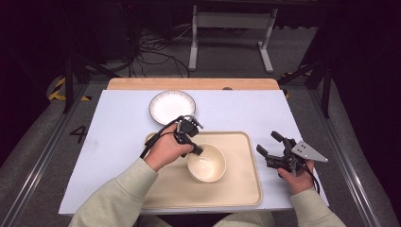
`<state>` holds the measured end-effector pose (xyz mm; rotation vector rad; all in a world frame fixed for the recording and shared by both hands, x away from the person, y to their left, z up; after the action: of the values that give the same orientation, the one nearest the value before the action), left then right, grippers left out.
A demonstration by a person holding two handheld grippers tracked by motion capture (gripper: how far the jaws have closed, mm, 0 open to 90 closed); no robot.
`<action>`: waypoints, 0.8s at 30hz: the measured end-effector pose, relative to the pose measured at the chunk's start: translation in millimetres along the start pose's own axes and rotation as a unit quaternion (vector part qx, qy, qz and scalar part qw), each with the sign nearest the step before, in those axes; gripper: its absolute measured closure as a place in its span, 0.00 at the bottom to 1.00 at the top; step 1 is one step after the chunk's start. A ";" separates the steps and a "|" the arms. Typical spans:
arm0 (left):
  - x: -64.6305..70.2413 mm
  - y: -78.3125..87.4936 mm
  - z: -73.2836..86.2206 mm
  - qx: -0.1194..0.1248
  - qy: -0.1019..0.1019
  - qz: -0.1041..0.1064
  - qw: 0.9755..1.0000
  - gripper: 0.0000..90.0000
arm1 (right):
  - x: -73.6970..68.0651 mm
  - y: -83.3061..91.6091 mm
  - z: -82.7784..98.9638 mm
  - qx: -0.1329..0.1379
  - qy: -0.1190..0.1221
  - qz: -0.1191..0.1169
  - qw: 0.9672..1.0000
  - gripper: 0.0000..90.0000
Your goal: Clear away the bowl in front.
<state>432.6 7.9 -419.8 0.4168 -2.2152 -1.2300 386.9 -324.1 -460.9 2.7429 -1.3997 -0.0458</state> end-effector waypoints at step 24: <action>-3.2 -1.5 4.0 -0.013 0.003 0.013 1.000 0.87 | -0.1 0.0 0.0 -0.001 0.000 0.000 1.000 0.17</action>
<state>432.7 11.4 -423.8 0.3796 -2.1914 -1.2408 386.9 -324.0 -460.9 2.7417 -1.4005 -0.0476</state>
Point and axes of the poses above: each handheld gripper's, and its own axes: y roughly backward along the jaws, z roughly out of its underside, x roughly to its right, the point moved 3 cm from there along -y, roughly forward along the jaws, and after that the axes turned 3 degrees about z, right-handed, at the moved point
